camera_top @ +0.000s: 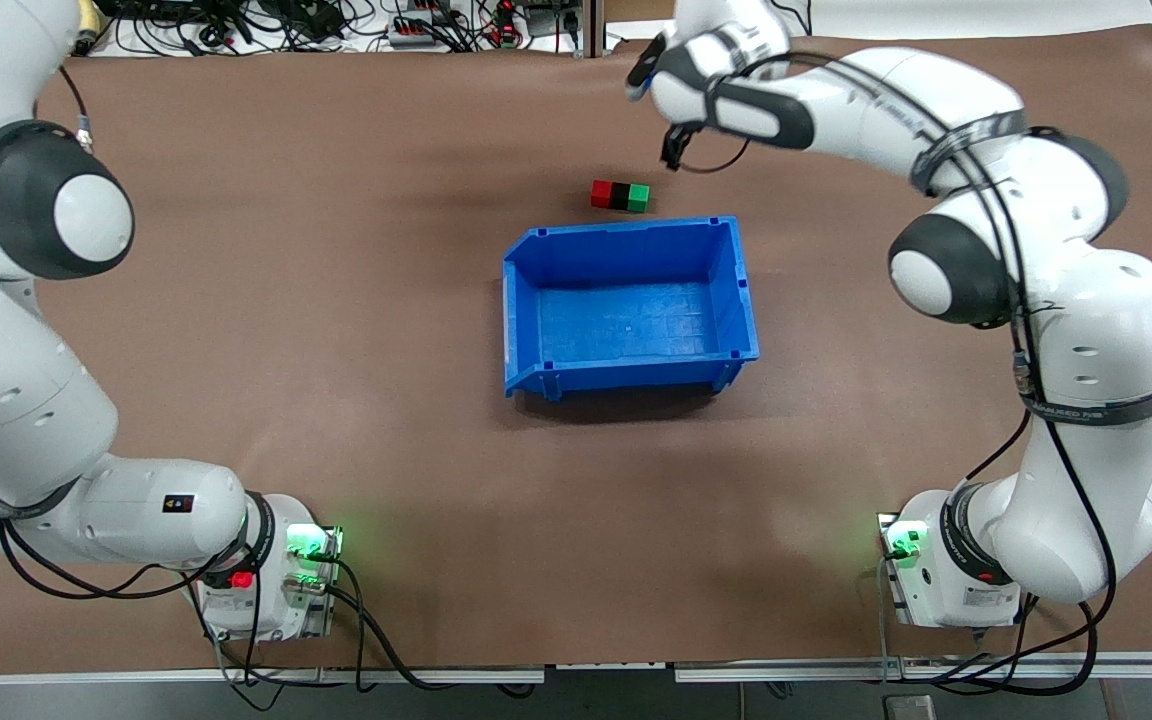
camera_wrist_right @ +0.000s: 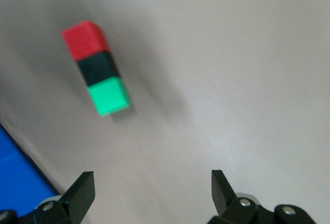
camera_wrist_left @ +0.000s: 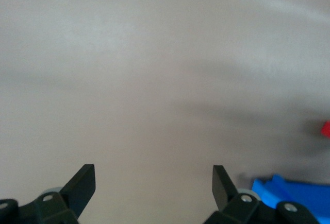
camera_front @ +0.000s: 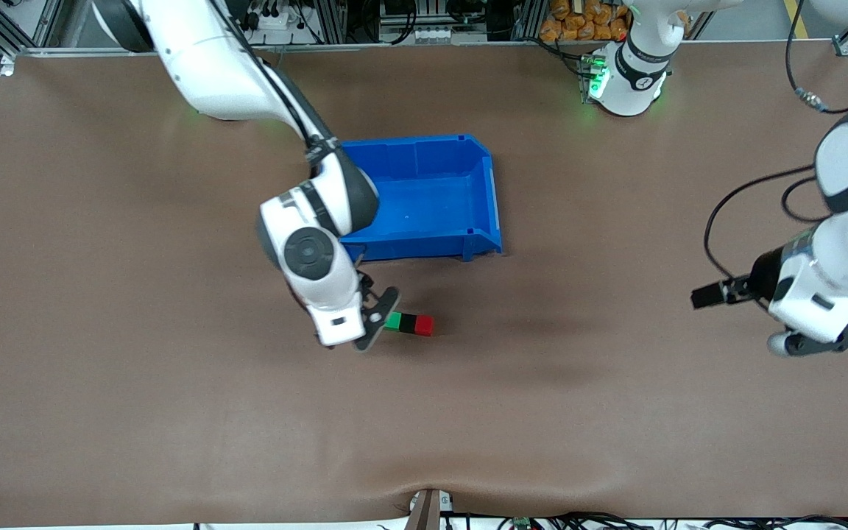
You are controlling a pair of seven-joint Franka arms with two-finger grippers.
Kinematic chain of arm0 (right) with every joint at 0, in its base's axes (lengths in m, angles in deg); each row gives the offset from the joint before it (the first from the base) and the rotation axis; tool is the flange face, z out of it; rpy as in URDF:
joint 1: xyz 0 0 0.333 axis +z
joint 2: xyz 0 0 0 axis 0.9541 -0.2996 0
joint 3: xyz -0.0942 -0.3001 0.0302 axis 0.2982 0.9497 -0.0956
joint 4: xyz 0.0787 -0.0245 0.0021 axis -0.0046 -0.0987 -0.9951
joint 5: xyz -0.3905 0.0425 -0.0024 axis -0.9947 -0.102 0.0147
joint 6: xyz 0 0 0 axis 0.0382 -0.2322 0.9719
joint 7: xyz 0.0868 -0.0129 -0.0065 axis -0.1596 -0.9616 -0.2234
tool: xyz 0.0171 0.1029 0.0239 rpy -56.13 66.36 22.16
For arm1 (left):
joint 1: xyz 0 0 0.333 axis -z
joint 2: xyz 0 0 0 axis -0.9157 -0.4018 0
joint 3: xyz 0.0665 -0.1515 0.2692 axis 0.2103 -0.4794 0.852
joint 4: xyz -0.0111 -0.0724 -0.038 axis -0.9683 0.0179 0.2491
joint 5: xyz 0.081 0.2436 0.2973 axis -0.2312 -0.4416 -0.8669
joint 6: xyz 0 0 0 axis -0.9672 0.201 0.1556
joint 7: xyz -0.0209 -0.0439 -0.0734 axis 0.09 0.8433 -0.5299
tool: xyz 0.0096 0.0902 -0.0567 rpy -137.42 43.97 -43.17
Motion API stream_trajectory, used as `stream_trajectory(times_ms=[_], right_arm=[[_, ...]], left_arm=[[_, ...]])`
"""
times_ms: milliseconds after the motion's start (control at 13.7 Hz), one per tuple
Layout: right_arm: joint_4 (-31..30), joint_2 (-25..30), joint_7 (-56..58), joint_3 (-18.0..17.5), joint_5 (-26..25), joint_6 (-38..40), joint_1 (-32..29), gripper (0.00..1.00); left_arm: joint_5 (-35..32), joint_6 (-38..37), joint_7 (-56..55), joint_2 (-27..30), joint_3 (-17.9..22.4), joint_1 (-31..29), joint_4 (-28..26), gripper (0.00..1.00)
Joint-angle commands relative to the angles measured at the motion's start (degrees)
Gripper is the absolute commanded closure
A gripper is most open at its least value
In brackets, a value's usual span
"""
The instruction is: Attach green and red cubes to black cube
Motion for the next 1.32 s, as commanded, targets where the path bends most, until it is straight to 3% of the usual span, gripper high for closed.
stream_trajectory(times_ms=[0,293,512,805,951,1244], right_arm=[[-1.63,5.54,-2.36,-0.99,0.31,4.6,-5.9,0.0],[-8.2,14.85,-2.36,-1.34,0.84,6.11,-14.33,0.0],[-13.31,22.23,-2.36,-1.34,3.3,9.43,-19.88,0.0],[-14.38,29.36,-4.11,-1.08,3.21,17.87,-25.41,0.0],[-16.47,32.96,-5.78,-1.08,3.21,20.08,-27.79,0.0],[-19.39,40.61,-16.93,-1.25,0.07,23.67,-28.77,0.0]], left_arm=[[-1.27,-3.58,6.15,5.04,1.56,0.12,-1.94,0.0],[-0.92,-9.92,10.3,12.16,3.5,0.03,-4.49,0.0],[1.19,-10.54,10.31,21.81,5.35,0.64,-12.98,0.0],[1.28,-7.65,12.23,31.58,7.72,0.64,-24.6,0.0],[1.28,-6.5,13.91,32.31,9.56,0.64,-24.8,0.0],[1.28,-5.44,13.73,28.26,9.83,0.73,-19.09,0.0]])
